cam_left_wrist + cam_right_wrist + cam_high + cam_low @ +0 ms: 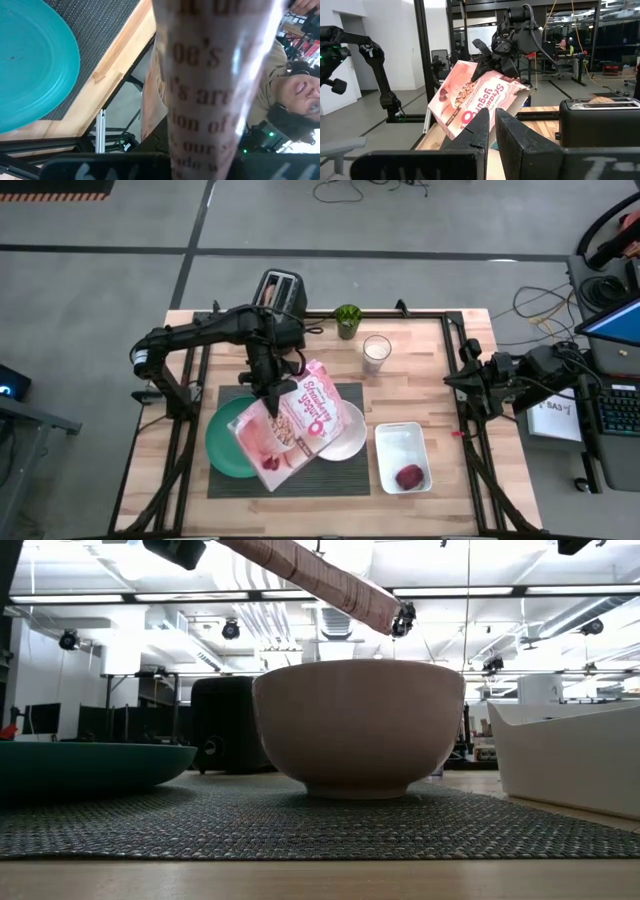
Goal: Arrange a breakfast setting
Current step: Pour the cereal into the white bowl
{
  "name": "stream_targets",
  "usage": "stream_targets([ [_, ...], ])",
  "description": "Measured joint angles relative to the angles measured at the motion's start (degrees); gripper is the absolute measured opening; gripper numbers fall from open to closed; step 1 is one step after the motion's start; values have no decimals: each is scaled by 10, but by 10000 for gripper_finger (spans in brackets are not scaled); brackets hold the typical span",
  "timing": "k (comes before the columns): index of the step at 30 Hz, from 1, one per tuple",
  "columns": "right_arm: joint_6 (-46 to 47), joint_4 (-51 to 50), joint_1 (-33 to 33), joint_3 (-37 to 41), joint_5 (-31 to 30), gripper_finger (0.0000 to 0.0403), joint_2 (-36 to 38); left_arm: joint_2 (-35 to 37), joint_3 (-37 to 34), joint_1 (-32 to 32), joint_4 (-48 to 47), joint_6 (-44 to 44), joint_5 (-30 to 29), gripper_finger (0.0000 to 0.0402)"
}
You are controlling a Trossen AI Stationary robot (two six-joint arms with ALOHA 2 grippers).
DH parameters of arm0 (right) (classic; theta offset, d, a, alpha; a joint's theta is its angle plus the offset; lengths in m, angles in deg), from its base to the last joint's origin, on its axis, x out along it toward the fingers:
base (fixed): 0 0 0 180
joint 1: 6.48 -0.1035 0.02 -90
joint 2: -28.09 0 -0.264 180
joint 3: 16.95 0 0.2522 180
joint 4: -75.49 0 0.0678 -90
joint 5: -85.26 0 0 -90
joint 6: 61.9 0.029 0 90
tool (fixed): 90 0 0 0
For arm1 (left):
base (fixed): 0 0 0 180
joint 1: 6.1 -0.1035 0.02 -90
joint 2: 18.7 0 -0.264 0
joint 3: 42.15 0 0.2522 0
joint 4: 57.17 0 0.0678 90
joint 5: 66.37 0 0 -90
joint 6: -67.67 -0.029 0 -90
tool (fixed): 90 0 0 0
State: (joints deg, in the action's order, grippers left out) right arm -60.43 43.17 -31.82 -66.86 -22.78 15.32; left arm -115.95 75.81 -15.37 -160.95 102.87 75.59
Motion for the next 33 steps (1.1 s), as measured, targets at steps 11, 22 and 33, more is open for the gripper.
stream_targets([
  [11,0,0,0,0,0,22,0,1,-16,18,0,11,34,0],
  [22,0,0,0,0,0,22,0,5,-50,17,4,32,61,0],
  [33,0,0,0,0,0,22,0,12,-48,17,0,39,51,0],
])
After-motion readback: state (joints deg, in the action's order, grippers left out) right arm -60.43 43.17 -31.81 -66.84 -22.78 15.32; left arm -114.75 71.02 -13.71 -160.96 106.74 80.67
